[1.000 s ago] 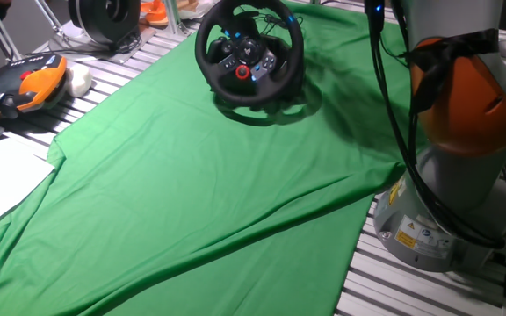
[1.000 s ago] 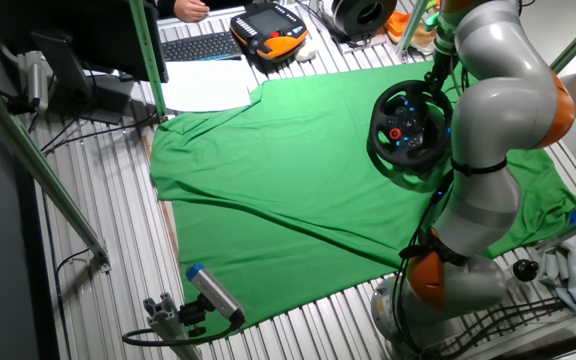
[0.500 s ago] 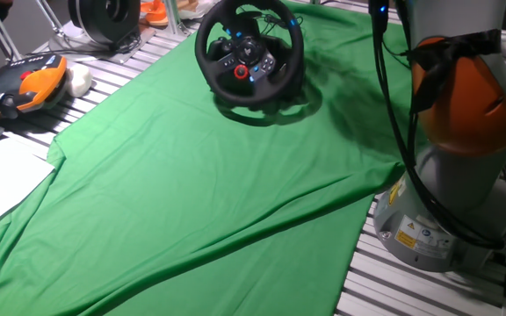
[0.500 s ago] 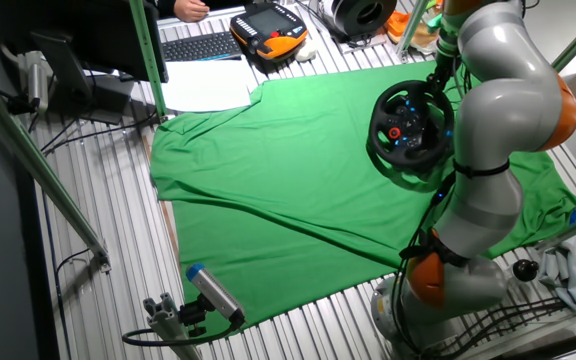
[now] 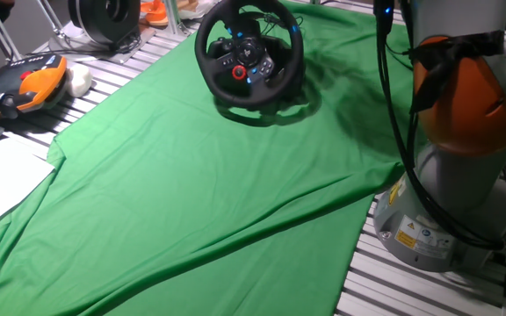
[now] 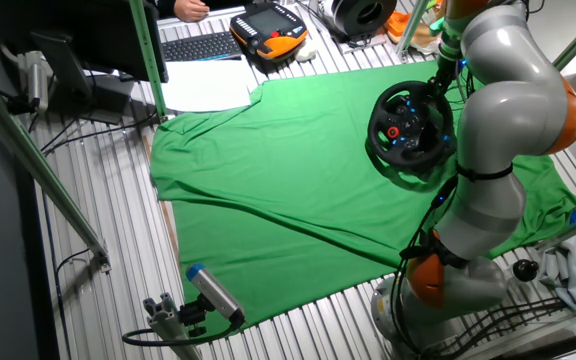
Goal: Rotate the steering wheel 90 degrees clockwise
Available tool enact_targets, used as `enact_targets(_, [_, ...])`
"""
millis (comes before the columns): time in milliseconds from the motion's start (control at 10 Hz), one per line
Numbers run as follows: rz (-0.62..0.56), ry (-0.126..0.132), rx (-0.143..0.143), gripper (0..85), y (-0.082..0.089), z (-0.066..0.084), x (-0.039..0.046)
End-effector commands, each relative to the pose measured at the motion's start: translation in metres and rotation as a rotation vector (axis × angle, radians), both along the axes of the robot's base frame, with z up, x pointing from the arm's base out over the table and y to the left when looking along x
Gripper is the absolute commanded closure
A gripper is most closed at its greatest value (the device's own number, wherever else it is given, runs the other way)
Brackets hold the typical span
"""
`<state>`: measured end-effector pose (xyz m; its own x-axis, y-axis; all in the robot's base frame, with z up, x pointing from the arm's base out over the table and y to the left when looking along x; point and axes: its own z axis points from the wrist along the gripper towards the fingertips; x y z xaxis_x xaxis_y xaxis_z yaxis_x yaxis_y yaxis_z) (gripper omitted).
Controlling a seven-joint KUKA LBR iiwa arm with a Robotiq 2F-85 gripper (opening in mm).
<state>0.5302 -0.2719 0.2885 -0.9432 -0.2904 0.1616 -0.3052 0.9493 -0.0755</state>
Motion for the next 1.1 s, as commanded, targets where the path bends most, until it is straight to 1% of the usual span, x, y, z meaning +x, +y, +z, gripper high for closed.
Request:
enact_targets(0, [-0.003,0.002,0.002,68.0,0.0,0.0,-0.0022])
enact_targets(300, [-0.014,0.004,0.003,68.0,0.0,0.002,-0.0091])
enact_targets(500, [-0.023,0.006,0.011,68.0,0.0,0.003,-0.0126])
enact_targets(700, [-0.033,0.006,0.01,68.0,0.001,0.003,-0.0169])
enact_targets(1000, [-0.038,0.004,0.011,68.0,0.002,0.004,-0.0206])
